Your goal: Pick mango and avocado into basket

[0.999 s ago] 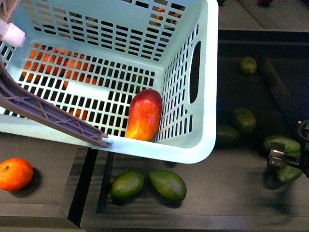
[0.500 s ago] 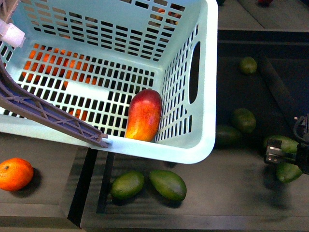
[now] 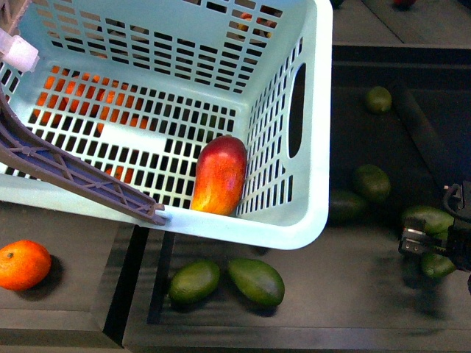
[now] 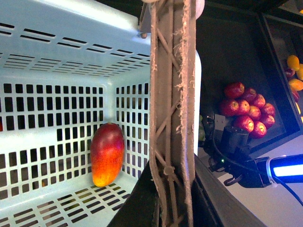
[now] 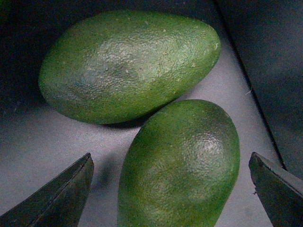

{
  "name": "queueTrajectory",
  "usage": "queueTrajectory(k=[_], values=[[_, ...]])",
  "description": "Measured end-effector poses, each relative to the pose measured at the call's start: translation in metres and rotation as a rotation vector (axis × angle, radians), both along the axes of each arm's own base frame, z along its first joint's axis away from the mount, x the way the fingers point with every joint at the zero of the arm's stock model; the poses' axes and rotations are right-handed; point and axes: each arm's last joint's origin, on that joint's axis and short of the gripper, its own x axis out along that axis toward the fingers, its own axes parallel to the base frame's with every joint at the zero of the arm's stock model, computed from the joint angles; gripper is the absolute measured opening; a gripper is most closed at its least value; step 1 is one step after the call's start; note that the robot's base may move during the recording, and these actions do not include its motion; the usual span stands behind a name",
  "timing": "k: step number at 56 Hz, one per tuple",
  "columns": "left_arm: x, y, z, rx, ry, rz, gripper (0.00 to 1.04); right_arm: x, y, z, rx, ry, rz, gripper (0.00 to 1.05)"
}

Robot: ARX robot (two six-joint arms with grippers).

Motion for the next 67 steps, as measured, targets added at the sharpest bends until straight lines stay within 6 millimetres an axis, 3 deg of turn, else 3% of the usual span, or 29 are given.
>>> queueTrajectory(k=[12, 24, 30, 67], values=[[0.000, 0.000, 0.000, 0.000, 0.000, 0.000, 0.11, 0.002, -0.001, -0.001, 0.006, 0.004, -0.010, 0.97], [0.000, 0.000, 0.000, 0.000, 0.000, 0.000, 0.11, 0.006, -0.001, -0.002, 0.002, 0.005, -0.016, 0.68], [0.000, 0.000, 0.000, 0.000, 0.000, 0.000, 0.11, 0.006, -0.002, -0.002, 0.002, 0.005, -0.017, 0.59], [0.000, 0.000, 0.000, 0.000, 0.000, 0.000, 0.11, 0.016, -0.008, -0.003, 0.006, -0.014, -0.026, 0.56]])
